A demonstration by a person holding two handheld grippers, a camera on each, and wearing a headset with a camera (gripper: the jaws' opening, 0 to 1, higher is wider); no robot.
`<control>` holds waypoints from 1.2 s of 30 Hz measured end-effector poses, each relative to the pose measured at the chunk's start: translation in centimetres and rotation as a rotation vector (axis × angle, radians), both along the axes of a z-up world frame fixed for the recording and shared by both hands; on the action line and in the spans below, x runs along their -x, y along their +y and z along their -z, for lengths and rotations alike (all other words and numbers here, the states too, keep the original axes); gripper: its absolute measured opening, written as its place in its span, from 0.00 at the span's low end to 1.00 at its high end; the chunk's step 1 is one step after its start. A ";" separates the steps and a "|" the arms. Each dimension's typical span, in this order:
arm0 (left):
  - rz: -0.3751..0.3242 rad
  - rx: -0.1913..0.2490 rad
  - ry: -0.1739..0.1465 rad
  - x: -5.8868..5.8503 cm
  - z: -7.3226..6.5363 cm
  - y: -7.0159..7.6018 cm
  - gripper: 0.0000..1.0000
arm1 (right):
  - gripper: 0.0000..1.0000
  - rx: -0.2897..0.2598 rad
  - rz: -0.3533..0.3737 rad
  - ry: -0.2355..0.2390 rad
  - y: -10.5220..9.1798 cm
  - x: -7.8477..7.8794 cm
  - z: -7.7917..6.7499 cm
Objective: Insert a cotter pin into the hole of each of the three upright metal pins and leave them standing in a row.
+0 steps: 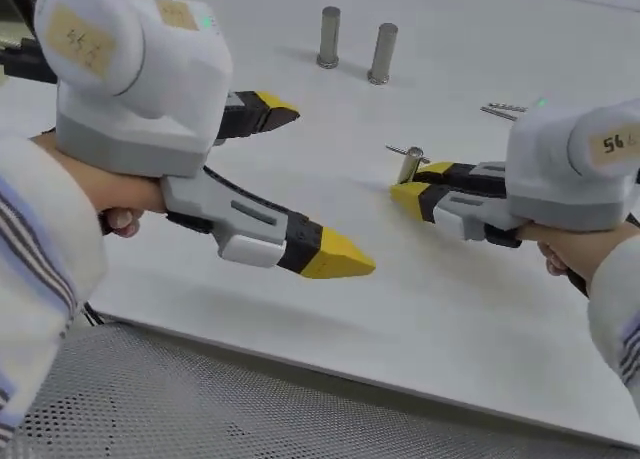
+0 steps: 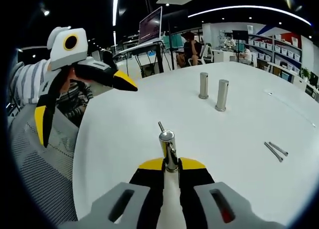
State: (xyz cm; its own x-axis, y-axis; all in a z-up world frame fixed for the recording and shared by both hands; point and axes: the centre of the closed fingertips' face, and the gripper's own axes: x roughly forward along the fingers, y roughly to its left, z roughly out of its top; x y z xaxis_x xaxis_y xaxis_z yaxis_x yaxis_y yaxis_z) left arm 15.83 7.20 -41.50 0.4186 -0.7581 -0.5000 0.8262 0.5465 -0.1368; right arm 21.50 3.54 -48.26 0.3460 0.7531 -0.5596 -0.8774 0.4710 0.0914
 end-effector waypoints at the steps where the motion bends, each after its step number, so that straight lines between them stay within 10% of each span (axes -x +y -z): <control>1: -0.002 0.001 0.001 0.0 0.0 0.0 0.99 | 0.05 0.004 -0.003 -0.002 0.0 0.1 0.1; 14: -0.042 0.004 -0.006 -0.3 -0.3 1.1 0.99 | 0.04 0.021 -0.043 -0.042 0.7 -0.2 -0.1; 24: -0.092 0.011 -0.016 -0.8 -0.7 2.5 0.99 | 0.04 -0.019 -0.108 -0.078 4.4 -1.1 -1.8; 36: -0.184 0.030 -0.019 -1.6 -0.9 4.3 0.99 | 0.04 -0.006 -0.189 -0.086 7.8 -1.5 -0.6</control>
